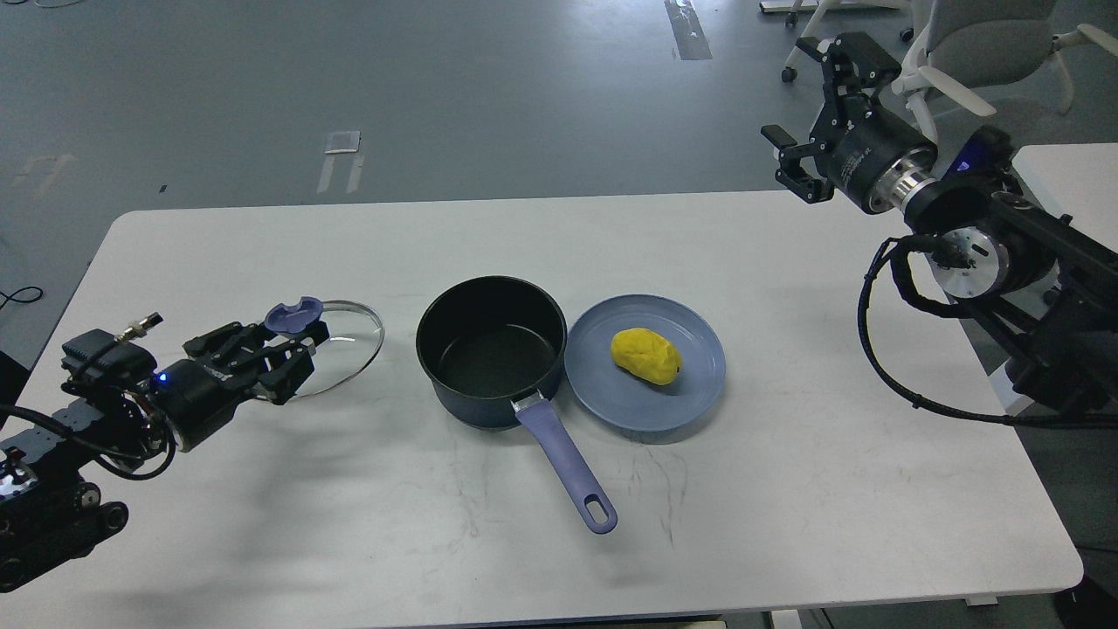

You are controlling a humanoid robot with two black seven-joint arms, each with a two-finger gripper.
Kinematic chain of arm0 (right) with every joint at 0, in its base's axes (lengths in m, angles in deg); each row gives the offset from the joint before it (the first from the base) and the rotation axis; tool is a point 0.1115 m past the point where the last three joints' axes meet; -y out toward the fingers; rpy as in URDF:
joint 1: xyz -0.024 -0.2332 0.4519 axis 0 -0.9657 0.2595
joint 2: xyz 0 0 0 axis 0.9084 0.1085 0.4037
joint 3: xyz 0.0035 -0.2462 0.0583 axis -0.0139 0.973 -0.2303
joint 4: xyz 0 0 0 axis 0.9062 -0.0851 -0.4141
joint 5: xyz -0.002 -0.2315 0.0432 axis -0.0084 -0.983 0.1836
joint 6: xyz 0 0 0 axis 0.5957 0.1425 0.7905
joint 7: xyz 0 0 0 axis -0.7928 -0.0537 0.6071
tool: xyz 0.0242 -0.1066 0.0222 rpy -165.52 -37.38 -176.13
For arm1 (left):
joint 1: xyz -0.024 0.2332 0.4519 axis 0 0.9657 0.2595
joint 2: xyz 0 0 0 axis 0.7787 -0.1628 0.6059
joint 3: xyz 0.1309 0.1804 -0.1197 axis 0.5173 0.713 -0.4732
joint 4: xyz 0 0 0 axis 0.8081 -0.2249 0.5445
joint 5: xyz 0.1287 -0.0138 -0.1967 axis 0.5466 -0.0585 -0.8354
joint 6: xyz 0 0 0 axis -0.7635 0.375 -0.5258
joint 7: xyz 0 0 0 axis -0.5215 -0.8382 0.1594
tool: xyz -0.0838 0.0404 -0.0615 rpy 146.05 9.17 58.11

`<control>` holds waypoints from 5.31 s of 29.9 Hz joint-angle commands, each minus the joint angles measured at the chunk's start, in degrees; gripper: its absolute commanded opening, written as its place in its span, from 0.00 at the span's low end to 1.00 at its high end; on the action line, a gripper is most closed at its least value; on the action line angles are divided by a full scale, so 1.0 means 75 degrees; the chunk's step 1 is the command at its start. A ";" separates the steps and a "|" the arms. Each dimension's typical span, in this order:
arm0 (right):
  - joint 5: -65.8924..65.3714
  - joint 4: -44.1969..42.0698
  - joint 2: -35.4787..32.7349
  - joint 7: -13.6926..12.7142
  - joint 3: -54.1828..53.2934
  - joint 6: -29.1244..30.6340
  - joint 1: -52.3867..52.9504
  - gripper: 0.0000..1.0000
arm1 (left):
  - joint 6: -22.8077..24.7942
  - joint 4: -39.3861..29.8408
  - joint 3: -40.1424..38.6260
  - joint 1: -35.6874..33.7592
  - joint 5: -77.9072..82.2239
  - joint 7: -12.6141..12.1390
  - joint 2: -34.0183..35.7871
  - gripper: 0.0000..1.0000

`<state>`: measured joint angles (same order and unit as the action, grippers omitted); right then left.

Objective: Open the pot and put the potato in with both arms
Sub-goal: 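Carry the lid beside the pot and set it down with the left gripper, then raise the left gripper away from the lid, then reach the right gripper to the plate and grasp the yellow potato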

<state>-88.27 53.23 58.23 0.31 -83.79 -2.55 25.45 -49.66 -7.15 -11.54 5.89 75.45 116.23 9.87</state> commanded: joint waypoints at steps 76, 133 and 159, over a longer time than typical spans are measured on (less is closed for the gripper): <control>-0.6974 0.1348 -0.1033 0.1397 0.2249 0.0035 0.0437 1.00 | 0.4071 0.0209 -0.1686 -0.3467 -0.8465 0.0000 -0.1739 0.98; -0.9284 -0.1417 0.1826 0.2159 0.5765 -0.0785 0.1035 0.46 | 0.5081 0.0102 -0.2471 -0.3139 -0.9180 -0.0968 -0.1316 0.98; -0.9272 -0.1581 0.1815 0.2476 0.5812 -0.1500 0.0882 0.42 | 0.5140 0.0102 -0.2401 -0.2998 -0.9145 -0.0804 -0.1059 0.98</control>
<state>-157.80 41.29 72.01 18.97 -40.29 -13.86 31.98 -11.17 -6.39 -29.63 -16.60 6.87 110.20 1.84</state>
